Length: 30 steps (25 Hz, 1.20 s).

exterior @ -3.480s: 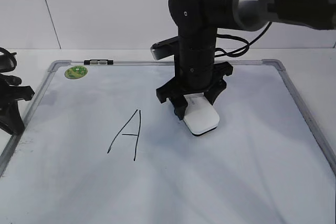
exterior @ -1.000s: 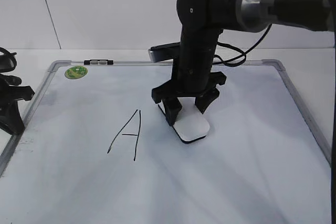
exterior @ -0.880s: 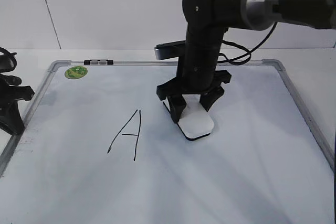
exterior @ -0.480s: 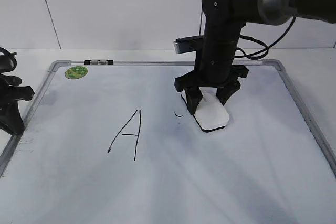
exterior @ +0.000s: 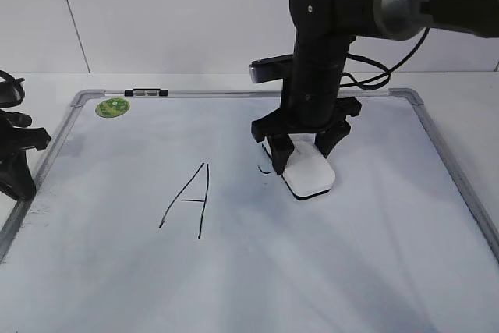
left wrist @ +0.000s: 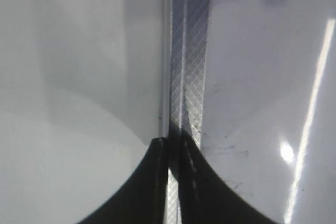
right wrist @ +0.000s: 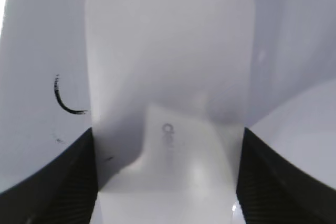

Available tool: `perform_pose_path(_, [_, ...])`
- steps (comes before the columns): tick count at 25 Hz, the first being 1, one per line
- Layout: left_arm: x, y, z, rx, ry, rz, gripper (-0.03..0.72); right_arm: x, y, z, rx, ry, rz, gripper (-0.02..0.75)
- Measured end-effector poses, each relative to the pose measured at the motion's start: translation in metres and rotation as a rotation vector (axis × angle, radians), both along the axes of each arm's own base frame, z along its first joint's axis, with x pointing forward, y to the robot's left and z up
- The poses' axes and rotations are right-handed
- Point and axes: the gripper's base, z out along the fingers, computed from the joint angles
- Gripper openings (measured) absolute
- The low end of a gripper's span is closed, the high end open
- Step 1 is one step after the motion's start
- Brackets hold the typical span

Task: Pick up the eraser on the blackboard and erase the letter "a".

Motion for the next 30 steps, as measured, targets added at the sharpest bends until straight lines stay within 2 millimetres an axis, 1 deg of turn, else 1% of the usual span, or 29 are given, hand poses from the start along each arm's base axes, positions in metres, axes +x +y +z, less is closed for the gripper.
perform_pose_path(6, [0.000, 0.000, 0.000, -0.002, 0.000, 0.001, 0.017, -0.012, 0.022, 0.000, 0.001, 0.001, 0.056, 0.560])
perform_pose_path(18, [0.000, 0.000, 0.000, -0.002, 0.000, 0.000, 0.017, -0.034, 0.057, 0.000, 0.039, 0.022, 0.138, 0.560])
perform_pose_path(22, [0.000, 0.000, 0.000, -0.004, 0.000, 0.001, 0.017, -0.036, 0.060, 0.000, 0.044, 0.025, 0.148, 0.560])
perform_pose_path(30, [0.000, 0.000, 0.000, -0.004, 0.000, 0.001, 0.017, -0.035, 0.058, 0.000, 0.029, 0.016, 0.151, 0.560])
